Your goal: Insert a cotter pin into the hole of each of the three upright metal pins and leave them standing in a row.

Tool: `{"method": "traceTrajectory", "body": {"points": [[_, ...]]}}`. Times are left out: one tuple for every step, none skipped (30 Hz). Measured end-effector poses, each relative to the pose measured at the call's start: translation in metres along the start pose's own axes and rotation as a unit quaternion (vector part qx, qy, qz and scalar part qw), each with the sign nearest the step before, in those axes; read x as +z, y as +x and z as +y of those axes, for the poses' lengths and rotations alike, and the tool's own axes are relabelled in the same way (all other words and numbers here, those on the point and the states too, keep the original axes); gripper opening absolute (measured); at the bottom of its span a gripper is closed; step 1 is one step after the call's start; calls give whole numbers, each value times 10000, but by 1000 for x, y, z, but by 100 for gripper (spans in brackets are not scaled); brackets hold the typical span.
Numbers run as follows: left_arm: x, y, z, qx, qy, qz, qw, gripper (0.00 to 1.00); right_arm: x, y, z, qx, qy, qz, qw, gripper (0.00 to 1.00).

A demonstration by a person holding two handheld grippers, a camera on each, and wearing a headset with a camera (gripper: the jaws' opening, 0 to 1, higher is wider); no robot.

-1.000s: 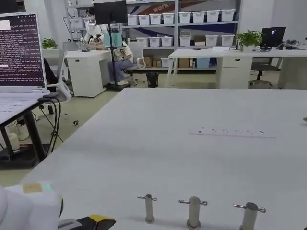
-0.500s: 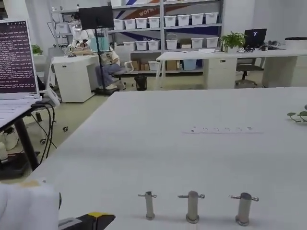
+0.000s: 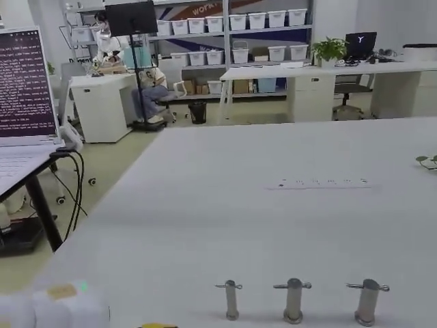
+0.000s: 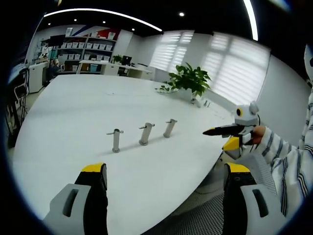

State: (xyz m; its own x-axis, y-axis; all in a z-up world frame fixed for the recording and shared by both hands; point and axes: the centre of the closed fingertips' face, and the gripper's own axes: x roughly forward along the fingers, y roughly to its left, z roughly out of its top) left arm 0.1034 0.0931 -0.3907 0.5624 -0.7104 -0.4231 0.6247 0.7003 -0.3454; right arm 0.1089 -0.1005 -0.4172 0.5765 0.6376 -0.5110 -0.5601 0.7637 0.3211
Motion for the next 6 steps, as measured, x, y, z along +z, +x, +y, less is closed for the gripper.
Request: {"method": "traceTrajectory", "body": {"points": [[0, -1, -1, 0, -6, 13, 10000, 99, -1, -1, 0, -7, 25, 6, 10000, 98], [0, -2, -2, 6, -32, 13, 10000, 99, -1, -1, 1, -14, 60, 8, 10000, 98], [0, -3, -3, 15, -64, 9, 10000, 99, -2, -2, 1, -40, 127, 4, 9999, 98], [1, -4, -4, 24, -107, 1, 9999, 99, -3, -3, 1, -60, 169, 22, 9998, 98], [1, -4, -4, 34, -141, 1, 9999, 99, -4, -3, 2, -71, 184, 60, 9998, 98], [1, -5, -5, 47, -170, 1, 9998, 98, -6, -3, 3, -78, 181, 130, 9997, 98]]}}
